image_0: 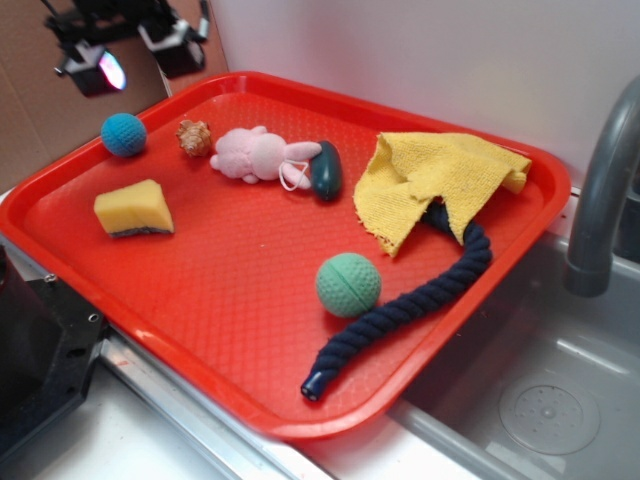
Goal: Grab the shell.
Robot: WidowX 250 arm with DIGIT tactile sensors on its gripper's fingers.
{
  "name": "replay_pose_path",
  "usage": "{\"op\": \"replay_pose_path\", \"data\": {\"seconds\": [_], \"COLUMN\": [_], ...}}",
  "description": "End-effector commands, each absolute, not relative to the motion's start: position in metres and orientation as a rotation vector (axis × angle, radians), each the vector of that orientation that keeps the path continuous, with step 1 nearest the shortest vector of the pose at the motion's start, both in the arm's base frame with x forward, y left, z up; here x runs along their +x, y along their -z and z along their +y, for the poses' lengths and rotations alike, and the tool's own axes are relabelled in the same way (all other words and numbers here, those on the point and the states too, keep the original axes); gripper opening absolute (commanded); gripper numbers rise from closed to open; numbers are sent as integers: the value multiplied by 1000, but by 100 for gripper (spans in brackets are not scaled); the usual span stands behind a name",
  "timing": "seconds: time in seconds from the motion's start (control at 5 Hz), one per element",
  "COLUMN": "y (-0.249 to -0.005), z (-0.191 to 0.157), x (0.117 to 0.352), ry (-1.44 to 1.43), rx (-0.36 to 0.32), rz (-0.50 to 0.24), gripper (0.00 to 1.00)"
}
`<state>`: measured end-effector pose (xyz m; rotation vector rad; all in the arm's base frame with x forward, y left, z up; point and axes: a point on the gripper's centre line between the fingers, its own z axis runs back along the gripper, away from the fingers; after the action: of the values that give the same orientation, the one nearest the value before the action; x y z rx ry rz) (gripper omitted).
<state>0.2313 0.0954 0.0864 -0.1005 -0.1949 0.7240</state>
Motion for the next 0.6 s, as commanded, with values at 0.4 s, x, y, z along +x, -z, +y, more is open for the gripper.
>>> {"op": "replay_pose_path", "data": {"seconds": [0.4], "y": [-25], "z": [110], "x": [261], "ry": [-733], "rx": [-18], "rz": [-95], "gripper": [100]}}
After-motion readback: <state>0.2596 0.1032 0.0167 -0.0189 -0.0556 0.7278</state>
